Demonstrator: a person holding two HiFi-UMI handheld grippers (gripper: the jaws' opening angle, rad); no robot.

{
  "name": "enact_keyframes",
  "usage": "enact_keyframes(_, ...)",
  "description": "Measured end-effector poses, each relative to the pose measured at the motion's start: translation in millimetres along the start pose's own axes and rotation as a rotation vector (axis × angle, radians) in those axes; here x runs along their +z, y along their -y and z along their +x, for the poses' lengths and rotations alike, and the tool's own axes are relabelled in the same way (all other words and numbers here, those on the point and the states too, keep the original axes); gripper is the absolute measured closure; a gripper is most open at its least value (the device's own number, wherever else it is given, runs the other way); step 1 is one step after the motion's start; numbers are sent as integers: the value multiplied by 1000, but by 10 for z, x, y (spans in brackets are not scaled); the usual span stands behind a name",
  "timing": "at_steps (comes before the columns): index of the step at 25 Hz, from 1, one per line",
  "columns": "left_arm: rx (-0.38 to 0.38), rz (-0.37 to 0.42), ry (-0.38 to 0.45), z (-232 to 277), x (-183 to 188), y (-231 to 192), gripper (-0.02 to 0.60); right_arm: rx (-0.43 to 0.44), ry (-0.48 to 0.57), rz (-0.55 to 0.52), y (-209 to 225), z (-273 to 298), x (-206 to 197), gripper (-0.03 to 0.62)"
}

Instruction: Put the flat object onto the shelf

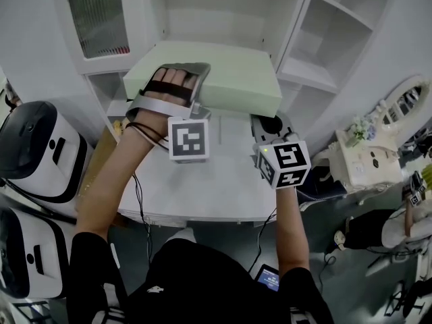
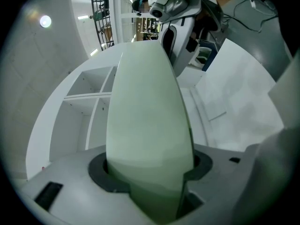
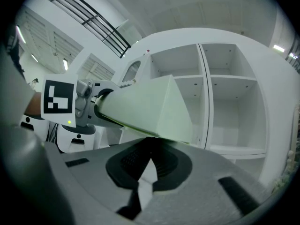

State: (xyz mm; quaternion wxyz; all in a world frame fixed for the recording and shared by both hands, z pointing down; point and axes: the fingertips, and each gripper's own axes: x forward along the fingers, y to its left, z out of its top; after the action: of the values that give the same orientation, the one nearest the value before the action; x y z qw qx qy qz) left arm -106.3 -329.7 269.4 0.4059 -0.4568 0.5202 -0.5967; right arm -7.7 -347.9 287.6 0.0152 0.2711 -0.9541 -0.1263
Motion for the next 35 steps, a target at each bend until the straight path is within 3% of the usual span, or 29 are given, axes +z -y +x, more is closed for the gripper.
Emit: enact_keyframes(35,-49,-32,-10,1175,-408,61,310,-18,-71,40,383,1071,-344,595)
